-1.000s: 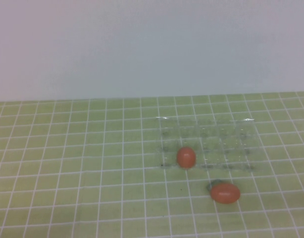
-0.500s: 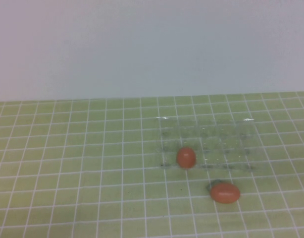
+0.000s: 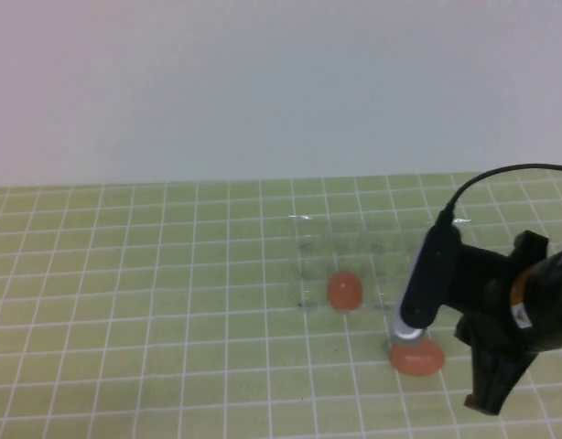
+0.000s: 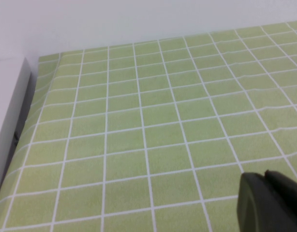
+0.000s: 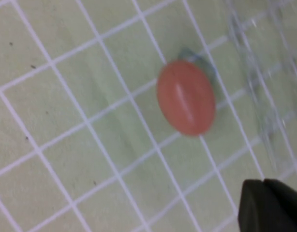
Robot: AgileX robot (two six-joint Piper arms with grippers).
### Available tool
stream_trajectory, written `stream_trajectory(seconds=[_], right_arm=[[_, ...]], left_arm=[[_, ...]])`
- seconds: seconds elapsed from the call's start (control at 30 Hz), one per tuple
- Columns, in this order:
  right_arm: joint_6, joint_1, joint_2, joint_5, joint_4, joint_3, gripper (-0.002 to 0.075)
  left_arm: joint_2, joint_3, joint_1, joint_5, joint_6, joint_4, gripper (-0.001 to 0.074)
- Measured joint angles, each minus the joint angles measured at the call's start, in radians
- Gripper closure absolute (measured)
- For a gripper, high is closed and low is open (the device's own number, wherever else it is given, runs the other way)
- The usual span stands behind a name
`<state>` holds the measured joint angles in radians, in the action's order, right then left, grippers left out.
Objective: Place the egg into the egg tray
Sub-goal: Pick up the egg
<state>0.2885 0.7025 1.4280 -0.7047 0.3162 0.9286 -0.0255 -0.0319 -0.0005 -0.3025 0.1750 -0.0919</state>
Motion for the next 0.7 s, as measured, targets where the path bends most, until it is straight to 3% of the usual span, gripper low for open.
stream_trajectory(seconds=[0.1, 0.17, 0.4, 0.47, 0.7], right_arm=[[0.037, 0.021, 0.061, 0.029, 0.000, 0.025, 0.0673], [0.046, 0.028, 0.095, 0.044, -0.002, 0.029, 0.0599], [0.050, 0.041, 0.138, 0.058, -0.035, 0.029, 0.0210], [0.050, 0.040, 0.139, 0.071, -0.037, 0.029, 0.0136], [0.121, 0.042, 0.197, 0.097, -0.037, 0.029, 0.0071]], left_arm=[[0.000, 0.000, 0.000, 0.000, 0.000, 0.000, 0.0735], [0.000, 0.000, 0.000, 0.000, 0.000, 0.000, 0.0735], [0.000, 0.000, 0.000, 0.000, 0.000, 0.000, 0.0735], [0.000, 0.000, 0.000, 0.000, 0.000, 0.000, 0.0735], [0.000, 0.000, 0.000, 0.000, 0.000, 0.000, 0.0735]])
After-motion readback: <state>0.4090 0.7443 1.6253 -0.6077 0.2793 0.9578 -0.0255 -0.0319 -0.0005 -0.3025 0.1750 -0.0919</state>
